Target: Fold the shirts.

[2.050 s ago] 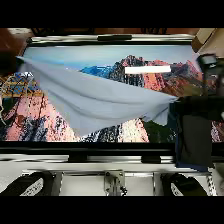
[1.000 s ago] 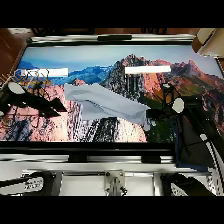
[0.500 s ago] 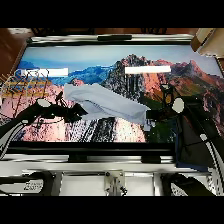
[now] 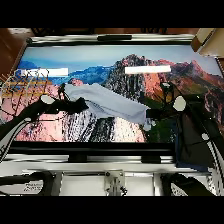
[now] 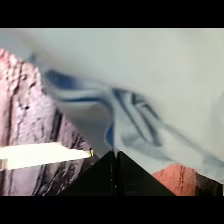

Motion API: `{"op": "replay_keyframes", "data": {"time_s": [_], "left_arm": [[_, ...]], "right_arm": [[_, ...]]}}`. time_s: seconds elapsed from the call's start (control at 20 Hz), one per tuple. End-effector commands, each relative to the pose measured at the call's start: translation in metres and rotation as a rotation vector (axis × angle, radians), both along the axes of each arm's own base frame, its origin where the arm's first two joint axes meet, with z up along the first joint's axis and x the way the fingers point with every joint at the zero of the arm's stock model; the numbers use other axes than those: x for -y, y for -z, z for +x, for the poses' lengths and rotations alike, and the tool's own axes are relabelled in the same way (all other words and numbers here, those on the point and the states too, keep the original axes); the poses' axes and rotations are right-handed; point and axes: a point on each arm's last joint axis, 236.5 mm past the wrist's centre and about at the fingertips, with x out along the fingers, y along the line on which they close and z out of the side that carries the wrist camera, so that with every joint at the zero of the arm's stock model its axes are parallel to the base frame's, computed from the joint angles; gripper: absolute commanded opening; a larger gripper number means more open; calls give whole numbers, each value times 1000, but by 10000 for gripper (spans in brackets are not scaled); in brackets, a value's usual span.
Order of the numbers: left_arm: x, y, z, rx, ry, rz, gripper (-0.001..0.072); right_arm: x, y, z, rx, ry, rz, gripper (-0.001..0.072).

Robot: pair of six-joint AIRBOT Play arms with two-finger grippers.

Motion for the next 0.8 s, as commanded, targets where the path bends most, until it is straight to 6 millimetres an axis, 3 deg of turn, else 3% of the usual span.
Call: {"op": "replay_keyframes", "data": {"time_s": [0.0, 0.05, 0.1, 0.15, 0.25, 0.35, 0.4, 0.5, 0.55, 0.65, 0.75], "left_arm": [[-14, -121, 35, 343, 64, 47, 32], [-28, -183, 41, 491, 50, 82, 32], [-45, -256, 38, 662, 25, 127, 33], [-61, -330, 24, 826, -9, 161, 32], [-91, -481, -43, 1169, -108, 211, 32], [-115, -594, -138, 1452, -244, 224, 32], [-121, -629, -185, 1562, -294, 235, 32], [-121, -663, -263, 1699, -351, 238, 32], [-120, -667, -287, 1728, -368, 239, 32], [-128, -657, -306, 1688, -426, 307, 32], [-145, -632, -291, 1557, -478, 400, 33]], "right_arm": [[2, -66, 26, 186, -71, -23, 65], [10, -110, 39, 313, -71, -56, 66], [23, -164, 49, 460, -59, -101, 66], [35, -220, 53, 609, -40, -137, 65], [59, -345, 35, 940, 19, -185, 65], [74, -460, -17, 1267, 75, -160, 65], [77, -501, -46, 1397, 96, -123, 65], [78, -558, -105, 1598, 138, 17, 65], [78, -571, -126, 1648, 154, 76, 65], [80, -576, -147, 1669, 162, 114, 66], [82, -563, -142, 1615, 164, 90, 65]]}}
